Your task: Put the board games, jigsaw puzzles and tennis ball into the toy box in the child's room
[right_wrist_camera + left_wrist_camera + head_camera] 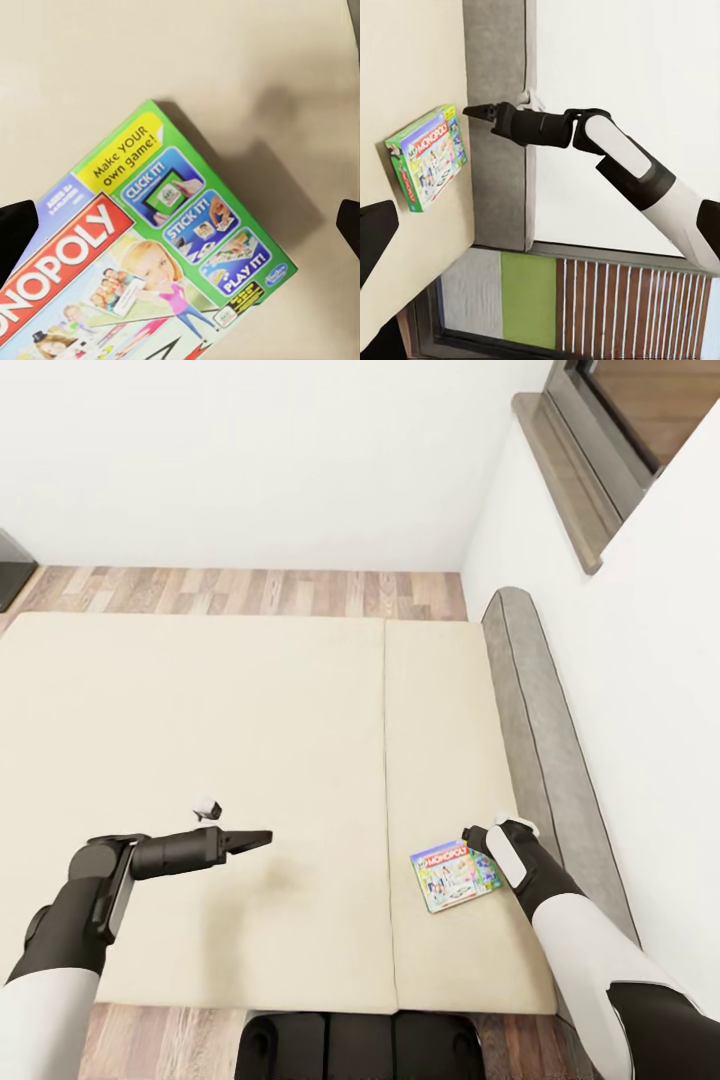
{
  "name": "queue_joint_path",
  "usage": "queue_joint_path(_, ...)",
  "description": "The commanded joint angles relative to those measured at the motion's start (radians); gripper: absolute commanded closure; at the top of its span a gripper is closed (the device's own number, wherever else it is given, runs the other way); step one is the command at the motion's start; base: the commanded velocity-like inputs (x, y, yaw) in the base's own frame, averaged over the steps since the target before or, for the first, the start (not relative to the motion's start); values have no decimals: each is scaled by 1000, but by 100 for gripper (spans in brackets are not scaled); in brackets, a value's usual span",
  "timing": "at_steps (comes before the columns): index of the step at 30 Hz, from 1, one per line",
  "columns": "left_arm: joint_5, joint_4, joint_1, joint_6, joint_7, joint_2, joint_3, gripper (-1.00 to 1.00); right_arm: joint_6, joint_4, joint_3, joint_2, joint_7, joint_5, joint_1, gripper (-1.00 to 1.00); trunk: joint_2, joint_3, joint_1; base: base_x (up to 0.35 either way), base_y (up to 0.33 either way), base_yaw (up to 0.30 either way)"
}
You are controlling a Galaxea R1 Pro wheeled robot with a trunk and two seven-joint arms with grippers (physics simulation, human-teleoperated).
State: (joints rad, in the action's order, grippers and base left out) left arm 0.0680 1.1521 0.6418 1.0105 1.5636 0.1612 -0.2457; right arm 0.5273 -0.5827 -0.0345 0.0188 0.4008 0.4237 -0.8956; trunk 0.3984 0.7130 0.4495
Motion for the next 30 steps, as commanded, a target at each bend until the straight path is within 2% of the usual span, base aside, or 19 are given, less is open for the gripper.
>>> queue_joint_path(1, 7, 0, 0, 10, 7, 0, 1, -100, 3, -2, 1, 0, 7, 10, 0, -100, 2, 3, 0, 0, 0, 0)
queue_joint_path(30, 11, -8, -1, 11, 7, 6, 2, -100, 9, -10, -4, -2, 6, 10, -5, -100, 2, 50, 0, 0, 0, 0)
